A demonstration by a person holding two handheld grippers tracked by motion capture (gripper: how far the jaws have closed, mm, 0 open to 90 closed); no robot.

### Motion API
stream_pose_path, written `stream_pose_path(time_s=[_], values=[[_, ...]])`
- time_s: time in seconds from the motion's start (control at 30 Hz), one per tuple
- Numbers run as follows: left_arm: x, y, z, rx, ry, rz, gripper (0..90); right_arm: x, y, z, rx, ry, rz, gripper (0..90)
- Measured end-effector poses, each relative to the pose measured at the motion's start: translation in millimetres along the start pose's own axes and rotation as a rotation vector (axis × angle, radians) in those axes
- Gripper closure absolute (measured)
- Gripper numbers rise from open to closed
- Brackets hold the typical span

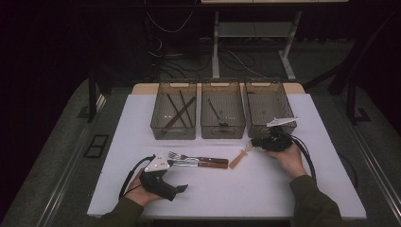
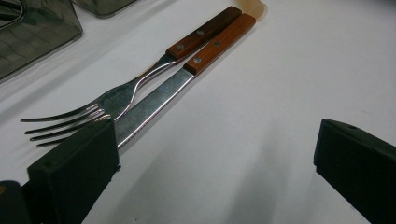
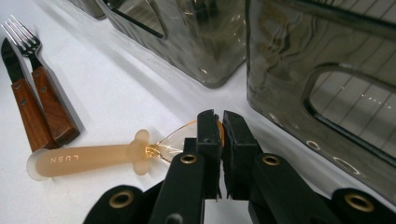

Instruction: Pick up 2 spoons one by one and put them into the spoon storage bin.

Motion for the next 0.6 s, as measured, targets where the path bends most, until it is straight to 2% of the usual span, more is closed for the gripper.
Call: stream_pose_path(time_s=[0.07,0.33,0.6], values=[[0.0,-0.1,-0.1,0.0,-0.001,0.0,0.0,-0.6,-1.3,-0.9,0.001,-0.01,0.005,86.6],[0.0,-0.1,-0.1,0.0,0.001,0.0,0.0,-3.1,-9.9,-4.5,-0.025,0.004,0.06,87.6],[0.0,-0.1,0.1,0.0,0.0,0.003,0.0,-5.6,-21.3,-8.0,-0.042,0.002,0.091,87.9]])
Point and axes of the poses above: each handheld gripper's, and its own axes: y roughly forward along the jaws, x roughly out of its underside, z roughly to its right, the point moved 1 cm from there along y, roughly forward along the jaws, and after that the axes turned 14 degrees about -z, right-handed, at the moved point
